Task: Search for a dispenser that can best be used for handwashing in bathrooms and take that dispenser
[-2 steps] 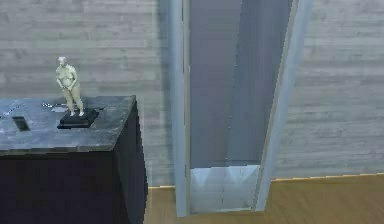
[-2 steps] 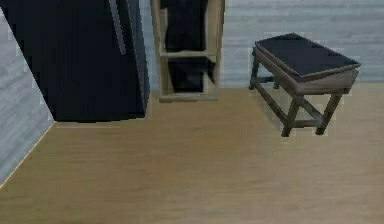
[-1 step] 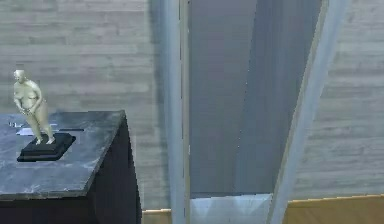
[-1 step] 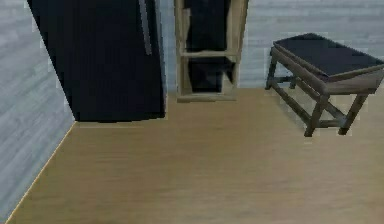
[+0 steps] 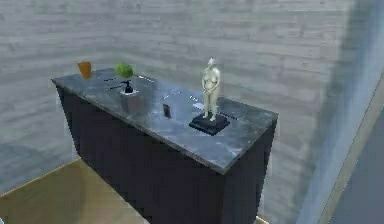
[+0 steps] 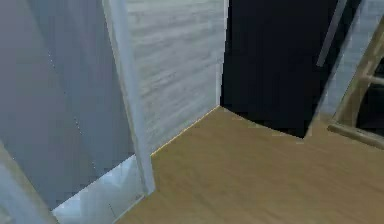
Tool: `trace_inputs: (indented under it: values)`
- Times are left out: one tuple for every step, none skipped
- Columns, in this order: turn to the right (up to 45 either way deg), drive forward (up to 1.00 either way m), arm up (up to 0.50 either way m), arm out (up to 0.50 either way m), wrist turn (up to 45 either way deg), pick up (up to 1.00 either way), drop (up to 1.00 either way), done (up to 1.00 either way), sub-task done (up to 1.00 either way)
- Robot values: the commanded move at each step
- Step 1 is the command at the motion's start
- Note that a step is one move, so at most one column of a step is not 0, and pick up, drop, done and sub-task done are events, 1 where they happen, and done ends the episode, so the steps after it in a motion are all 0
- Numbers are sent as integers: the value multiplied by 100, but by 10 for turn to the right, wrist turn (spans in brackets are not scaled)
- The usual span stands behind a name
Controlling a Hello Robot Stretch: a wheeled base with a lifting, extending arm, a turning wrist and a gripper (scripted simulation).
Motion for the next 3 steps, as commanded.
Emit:
trace_inputs:
  values:
    - [-450, 0, 0, 0, 0, 0, 0, 0, 0]
    - [-450, 0, 0, 0, 0, 0, 0, 0, 0]
    - [-180, 0, 0, 0, 0, 0, 0, 0, 0]
